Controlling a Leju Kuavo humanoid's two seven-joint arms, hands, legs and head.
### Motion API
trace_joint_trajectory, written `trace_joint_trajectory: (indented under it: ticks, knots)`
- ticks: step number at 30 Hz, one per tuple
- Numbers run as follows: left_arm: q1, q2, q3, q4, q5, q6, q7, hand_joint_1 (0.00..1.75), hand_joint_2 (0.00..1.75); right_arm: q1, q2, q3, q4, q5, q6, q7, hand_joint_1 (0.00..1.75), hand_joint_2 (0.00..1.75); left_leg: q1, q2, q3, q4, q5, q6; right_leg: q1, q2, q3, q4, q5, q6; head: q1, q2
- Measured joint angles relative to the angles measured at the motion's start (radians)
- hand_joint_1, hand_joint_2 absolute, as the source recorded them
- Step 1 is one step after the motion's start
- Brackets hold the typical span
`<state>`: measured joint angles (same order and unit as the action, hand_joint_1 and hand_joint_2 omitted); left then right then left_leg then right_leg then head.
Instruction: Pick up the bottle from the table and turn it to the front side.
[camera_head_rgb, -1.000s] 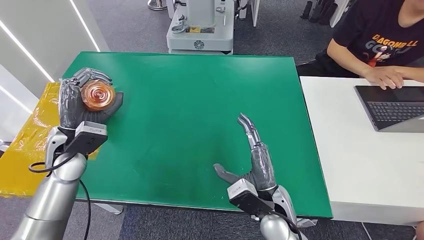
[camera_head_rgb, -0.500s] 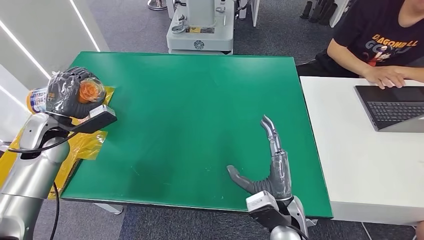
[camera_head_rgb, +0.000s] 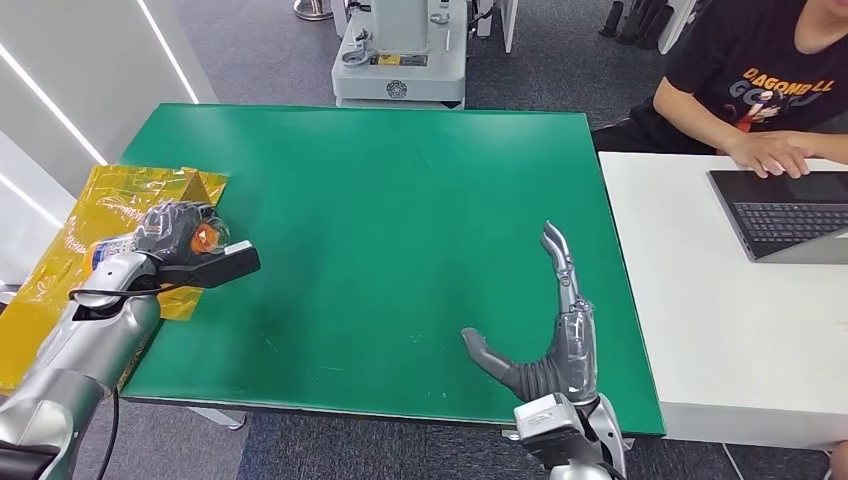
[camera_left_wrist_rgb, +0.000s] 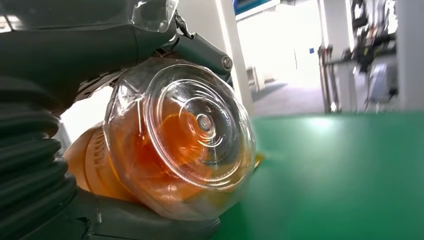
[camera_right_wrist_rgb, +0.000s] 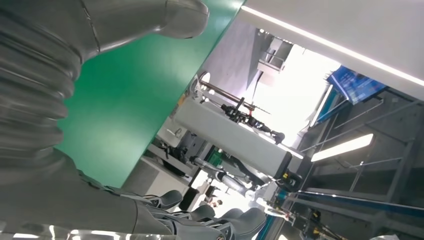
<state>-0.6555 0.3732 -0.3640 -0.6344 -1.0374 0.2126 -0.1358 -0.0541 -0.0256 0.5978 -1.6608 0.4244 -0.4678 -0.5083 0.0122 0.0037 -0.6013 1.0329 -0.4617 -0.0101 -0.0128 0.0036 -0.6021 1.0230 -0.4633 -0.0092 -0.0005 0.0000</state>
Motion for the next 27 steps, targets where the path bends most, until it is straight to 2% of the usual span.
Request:
trace_joint_trajectory:
  ticks: [10, 21, 22, 25, 26, 27]
  knots:
    - [-0.021, 0.032, -0.051, 0.158, -0.099, -0.06, 0.064, 1.75, 1.75, -0.018, 0.0, 0.003, 0.009, -0.031, -0.01, -0.019, 0.0, 1.75, 0.0, 0.0, 0.0, 0.0, 0.0, 0.0, 0.0, 0.0, 0.0, 0.0, 0.0, 0.0, 0.0, 0.0]
    - [-0.015, 0.05, -0.064, 0.219, -0.12, -0.078, 0.072, 1.75, 1.75, -0.046, 0.0, 0.01, 0.035, -0.05, -0.014, -0.021, 0.0, 1.75, 0.0, -0.001, 0.0, 0.0, 0.0, 0.0, 0.0, -0.001, 0.0, 0.0, 0.0, 0.0, 0.0, 0.0]
    - [-0.013, 0.05, -0.065, 0.221, -0.121, -0.075, 0.072, 1.68, 1.75, -0.049, 0.0, 0.01, 0.038, -0.051, -0.014, -0.021, 0.0, 1.75, 0.0, -0.001, 0.0, 0.0, 0.0, 0.0, 0.0, -0.001, 0.0, 0.0, 0.0, 0.0, 0.0, 0.0]
    - [-0.01, 0.048, -0.065, 0.227, -0.129, -0.055, 0.075, 0.38, 1.75, -0.055, 0.0, 0.012, 0.046, -0.054, -0.015, -0.021, 0.0, 1.75, 0.0, -0.001, 0.0, 0.0, 0.0, 0.0, 0.0, -0.001, 0.0, 0.0, 0.0, 0.0, 0.0, 0.0]
    - [-0.009, 0.047, -0.066, 0.229, -0.136, -0.044, 0.078, 0.0, 1.75, -0.057, 0.0, 0.014, 0.048, -0.055, -0.017, -0.021, 0.0, 1.75, 0.0, -0.001, 0.0, 0.0, 0.0, 0.0, 0.0, -0.001, 0.0, 0.0, 0.0, 0.0, 0.0, 0.0]
    - [-0.009, 0.045, -0.066, 0.23, -0.143, -0.032, 0.082, 0.0, 1.75, -0.059, 0.001, 0.016, 0.05, -0.056, -0.019, -0.021, 0.0, 1.75, 0.0, -0.001, 0.0, 0.0, 0.0, 0.0, 0.0, -0.001, 0.0, 0.0, 0.0, 0.0, 0.0, 0.0]
